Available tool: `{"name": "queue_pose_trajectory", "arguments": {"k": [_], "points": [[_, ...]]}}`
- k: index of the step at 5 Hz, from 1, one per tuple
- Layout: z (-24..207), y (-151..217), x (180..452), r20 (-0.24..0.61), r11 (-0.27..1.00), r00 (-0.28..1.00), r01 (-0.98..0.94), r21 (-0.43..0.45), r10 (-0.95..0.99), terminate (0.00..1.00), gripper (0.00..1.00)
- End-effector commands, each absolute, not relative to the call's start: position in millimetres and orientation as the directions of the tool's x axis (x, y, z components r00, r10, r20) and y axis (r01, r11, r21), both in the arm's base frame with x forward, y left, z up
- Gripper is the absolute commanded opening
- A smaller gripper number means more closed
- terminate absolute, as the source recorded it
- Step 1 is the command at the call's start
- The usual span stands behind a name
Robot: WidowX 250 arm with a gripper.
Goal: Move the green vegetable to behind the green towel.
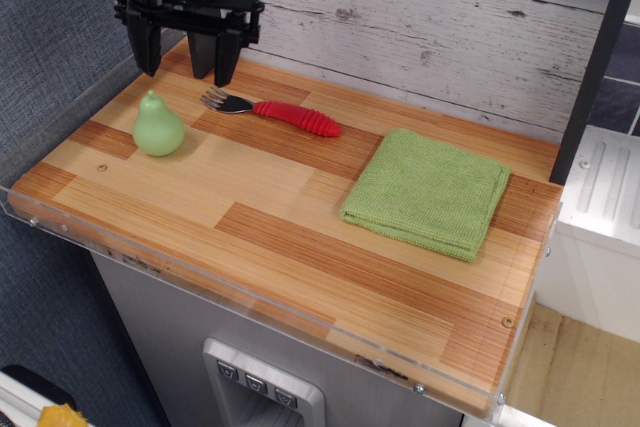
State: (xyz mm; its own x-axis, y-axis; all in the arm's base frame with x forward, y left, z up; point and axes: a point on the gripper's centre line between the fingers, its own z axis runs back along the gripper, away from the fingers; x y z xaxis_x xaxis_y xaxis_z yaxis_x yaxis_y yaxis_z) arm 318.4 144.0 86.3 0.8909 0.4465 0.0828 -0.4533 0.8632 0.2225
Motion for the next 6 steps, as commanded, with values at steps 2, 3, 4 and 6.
{"name": "queue_pose_trajectory", "arguments": {"k": [2,3,4,6], "points": [[89,185,313,0.148,0.806,0.842,-0.539,0.245,0.519,0.00,1.00],[88,190,310,0.140,0.797,0.832,-0.554,0.240,0.536,0.00,1.00],[83,190,309,0.122,0.797,0.833,-0.552,0.246,0.540,0.00,1.00],[70,182,310,0.115,0.832,0.856,-0.516,0.201,0.503,0.00,1.00]]}}
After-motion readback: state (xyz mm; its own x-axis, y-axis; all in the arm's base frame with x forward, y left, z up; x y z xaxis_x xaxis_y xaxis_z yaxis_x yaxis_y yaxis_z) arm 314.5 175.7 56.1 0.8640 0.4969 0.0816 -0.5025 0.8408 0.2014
